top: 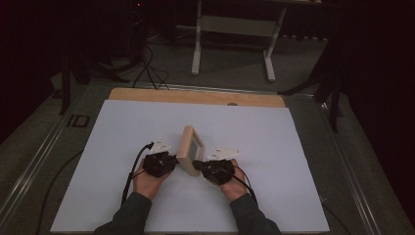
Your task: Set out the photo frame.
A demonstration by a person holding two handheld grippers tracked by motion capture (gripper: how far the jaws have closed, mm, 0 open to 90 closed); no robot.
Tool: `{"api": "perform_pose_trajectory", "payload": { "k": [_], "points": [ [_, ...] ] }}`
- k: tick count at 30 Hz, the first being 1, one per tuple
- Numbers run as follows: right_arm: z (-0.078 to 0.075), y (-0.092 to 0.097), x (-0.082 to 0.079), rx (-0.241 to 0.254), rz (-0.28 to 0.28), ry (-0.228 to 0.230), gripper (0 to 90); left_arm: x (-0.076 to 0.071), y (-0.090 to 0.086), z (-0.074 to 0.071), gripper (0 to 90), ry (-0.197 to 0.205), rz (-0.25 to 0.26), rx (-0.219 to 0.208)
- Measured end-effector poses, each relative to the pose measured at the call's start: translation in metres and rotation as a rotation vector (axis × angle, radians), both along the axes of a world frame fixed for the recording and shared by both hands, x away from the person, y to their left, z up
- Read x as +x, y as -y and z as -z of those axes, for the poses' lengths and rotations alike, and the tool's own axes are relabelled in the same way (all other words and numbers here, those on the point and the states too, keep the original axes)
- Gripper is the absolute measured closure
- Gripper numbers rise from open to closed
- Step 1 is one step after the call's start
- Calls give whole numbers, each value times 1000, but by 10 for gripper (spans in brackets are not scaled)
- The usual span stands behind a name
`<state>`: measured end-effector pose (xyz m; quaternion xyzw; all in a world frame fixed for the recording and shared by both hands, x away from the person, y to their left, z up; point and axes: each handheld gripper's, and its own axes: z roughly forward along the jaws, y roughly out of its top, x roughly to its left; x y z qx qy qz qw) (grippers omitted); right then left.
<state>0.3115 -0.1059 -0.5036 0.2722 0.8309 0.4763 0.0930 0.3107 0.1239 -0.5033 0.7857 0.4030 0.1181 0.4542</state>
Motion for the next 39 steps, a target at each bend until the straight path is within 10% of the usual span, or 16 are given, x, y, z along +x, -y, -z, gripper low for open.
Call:
{"api": "perform_pose_trajectory", "payload": {
  "k": [16,39],
  "points": [
    [-5,3,-2,-14,3,33,738,0,-12,-2,627,1,-60,-11],
    [-17,9,-6,-36,23,80,579,-11,-37,-22,541,30,-128,-95]
  ]
}}
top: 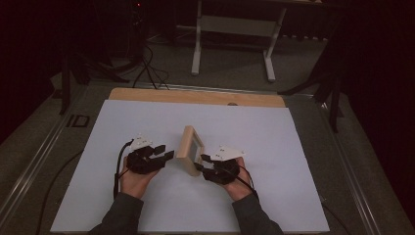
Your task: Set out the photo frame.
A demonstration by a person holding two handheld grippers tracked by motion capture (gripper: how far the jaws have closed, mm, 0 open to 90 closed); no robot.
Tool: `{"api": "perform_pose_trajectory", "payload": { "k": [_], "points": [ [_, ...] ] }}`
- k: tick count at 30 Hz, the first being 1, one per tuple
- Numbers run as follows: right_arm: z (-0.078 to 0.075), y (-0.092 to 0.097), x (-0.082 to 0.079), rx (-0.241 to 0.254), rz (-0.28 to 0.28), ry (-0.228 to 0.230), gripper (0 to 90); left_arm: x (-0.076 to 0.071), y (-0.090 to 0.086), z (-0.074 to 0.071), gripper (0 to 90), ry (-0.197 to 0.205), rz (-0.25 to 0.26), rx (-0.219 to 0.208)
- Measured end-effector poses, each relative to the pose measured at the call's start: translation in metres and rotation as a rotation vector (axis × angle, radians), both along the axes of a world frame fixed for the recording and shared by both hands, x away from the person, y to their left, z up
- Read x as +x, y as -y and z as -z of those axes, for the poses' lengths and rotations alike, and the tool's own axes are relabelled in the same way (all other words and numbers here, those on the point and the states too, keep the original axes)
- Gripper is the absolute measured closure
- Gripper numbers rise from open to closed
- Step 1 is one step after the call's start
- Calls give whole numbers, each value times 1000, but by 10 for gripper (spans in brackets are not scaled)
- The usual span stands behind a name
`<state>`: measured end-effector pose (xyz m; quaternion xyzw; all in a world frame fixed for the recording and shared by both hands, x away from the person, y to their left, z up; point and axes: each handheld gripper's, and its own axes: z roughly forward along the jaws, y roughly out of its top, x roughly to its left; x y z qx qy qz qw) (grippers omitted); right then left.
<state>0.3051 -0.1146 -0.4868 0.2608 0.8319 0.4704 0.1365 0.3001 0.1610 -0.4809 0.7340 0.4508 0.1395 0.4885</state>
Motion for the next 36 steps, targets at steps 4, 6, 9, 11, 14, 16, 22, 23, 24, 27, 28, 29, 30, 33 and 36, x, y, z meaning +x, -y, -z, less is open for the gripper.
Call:
{"api": "perform_pose_trajectory", "payload": {
  "k": [4,6,9,11,14,16,22,23,24,27,28,29,30,33,36],
  "points": [
    [-2,2,0,1,3,3,568,-3,-2,-7,518,14,3,-16],
    [-3,3,0,4,7,5,566,-5,-3,-11,501,22,3,-23],
    [-4,5,1,5,11,4,563,-7,-2,-17,466,34,11,-33],
    [-4,6,1,8,15,4,562,-9,0,-20,444,40,17,-39],
    [-5,7,1,12,17,6,560,-10,2,-22,404,38,25,-37],
    [-7,8,2,14,21,7,552,-11,7,-25,388,37,42,-37],
    [-9,12,2,22,32,12,542,-11,19,-23,364,32,55,-18],
    [-10,13,3,22,33,13,540,-11,21,-23,355,31,55,-18],
    [-10,13,3,24,37,14,538,-10,23,-22,343,29,56,-13],
    [-11,15,3,31,44,14,532,-9,29,-20,325,23,58,-7],
    [-12,16,3,31,46,15,529,-8,31,-19,322,19,61,-5],
    [-12,16,3,34,49,15,528,-7,33,-18,321,15,61,-1],
    [-12,17,3,35,52,14,526,-7,35,-17,318,13,60,7],
    [-13,18,4,34,53,17,524,-5,39,-14,314,-1,59,15],
    [-13,19,4,39,58,17,523,-2,43,-11,313,-12,49,20]
  ]
}}
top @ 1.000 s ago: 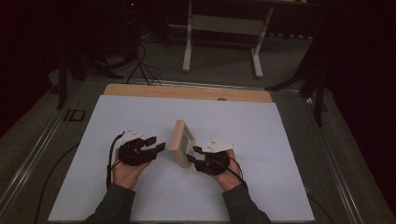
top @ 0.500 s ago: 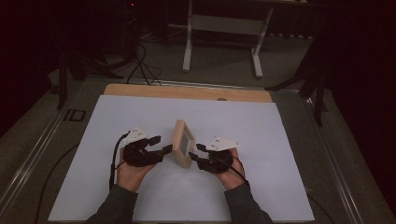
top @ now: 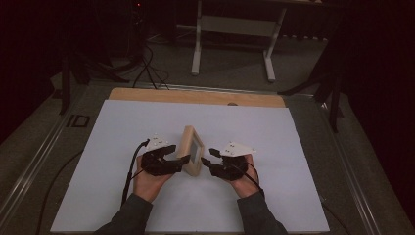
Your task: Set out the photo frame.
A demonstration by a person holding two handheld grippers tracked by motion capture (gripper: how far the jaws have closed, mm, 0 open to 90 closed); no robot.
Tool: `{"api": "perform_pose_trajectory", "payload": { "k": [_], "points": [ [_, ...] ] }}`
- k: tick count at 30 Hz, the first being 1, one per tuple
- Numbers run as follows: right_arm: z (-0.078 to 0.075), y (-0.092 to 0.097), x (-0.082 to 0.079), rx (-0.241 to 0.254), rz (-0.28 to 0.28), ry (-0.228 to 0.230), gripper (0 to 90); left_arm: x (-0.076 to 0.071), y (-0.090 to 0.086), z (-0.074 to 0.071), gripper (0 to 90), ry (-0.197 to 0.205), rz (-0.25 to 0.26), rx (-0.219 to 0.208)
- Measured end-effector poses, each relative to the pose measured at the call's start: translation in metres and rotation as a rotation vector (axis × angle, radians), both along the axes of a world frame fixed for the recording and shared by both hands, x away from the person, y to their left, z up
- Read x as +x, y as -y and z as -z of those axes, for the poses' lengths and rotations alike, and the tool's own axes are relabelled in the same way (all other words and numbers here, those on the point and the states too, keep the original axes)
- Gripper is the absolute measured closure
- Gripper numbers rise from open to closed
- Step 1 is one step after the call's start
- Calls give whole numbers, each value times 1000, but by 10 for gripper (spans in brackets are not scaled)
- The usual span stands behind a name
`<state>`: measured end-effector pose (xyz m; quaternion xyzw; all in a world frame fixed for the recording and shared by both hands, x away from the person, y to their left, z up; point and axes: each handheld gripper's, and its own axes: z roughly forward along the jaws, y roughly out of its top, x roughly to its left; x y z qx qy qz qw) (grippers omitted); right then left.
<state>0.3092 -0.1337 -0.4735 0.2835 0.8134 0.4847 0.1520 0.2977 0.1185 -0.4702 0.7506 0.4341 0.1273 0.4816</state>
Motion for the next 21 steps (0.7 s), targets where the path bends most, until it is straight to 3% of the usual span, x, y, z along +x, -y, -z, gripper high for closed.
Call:
{"api": "perform_pose_trajectory", "payload": {
  "k": [9,21],
  "points": [
    [-1,2,0,8,4,2,521,5,3,6,345,-35,-7,-12],
    [-2,4,0,13,7,2,520,7,6,9,487,-70,27,-34]
  ]
}}
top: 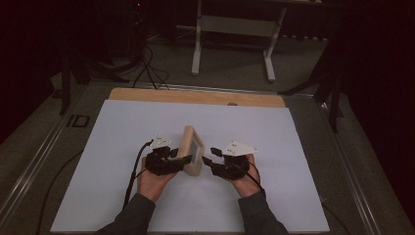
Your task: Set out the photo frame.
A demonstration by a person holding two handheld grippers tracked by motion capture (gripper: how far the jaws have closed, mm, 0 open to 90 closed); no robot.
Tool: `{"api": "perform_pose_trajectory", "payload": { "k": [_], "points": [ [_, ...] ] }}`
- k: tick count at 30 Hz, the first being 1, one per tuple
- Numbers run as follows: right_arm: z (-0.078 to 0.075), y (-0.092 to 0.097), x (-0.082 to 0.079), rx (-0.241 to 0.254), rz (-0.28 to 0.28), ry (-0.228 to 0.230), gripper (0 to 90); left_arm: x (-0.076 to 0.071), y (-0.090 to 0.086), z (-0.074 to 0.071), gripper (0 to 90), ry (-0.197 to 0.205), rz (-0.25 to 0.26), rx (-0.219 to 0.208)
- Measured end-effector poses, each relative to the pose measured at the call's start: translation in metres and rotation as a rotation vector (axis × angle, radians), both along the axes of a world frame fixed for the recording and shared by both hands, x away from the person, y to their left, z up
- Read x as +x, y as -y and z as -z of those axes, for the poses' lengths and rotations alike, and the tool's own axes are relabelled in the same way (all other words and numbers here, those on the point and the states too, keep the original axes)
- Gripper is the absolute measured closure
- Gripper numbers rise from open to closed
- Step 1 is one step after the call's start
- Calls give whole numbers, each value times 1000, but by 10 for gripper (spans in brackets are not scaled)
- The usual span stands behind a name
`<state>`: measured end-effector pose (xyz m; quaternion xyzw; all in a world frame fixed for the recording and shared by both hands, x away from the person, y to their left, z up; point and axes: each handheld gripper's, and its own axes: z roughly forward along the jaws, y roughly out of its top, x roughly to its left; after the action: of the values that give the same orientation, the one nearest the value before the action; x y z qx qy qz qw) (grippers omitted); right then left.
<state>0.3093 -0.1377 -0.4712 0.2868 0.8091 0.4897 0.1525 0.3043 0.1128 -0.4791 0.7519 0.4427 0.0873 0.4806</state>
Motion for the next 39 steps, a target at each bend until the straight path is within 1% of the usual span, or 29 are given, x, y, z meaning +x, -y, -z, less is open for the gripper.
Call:
{"api": "perform_pose_trajectory", "payload": {
  "k": [10,22,25,32,39],
  "points": [
    [0,0,0,-1,2,2,519,0,-2,-1,531,-6,-1,-3],
    [-5,5,0,14,15,11,518,0,-4,-2,585,-16,5,-15],
    [-6,6,0,16,16,15,518,-1,-4,-2,602,-8,7,-7],
    [-7,8,0,24,24,20,518,-2,-3,-3,605,-5,13,-1],
    [-9,11,1,28,30,28,517,-3,-3,-4,606,3,24,16]
  ]
}}
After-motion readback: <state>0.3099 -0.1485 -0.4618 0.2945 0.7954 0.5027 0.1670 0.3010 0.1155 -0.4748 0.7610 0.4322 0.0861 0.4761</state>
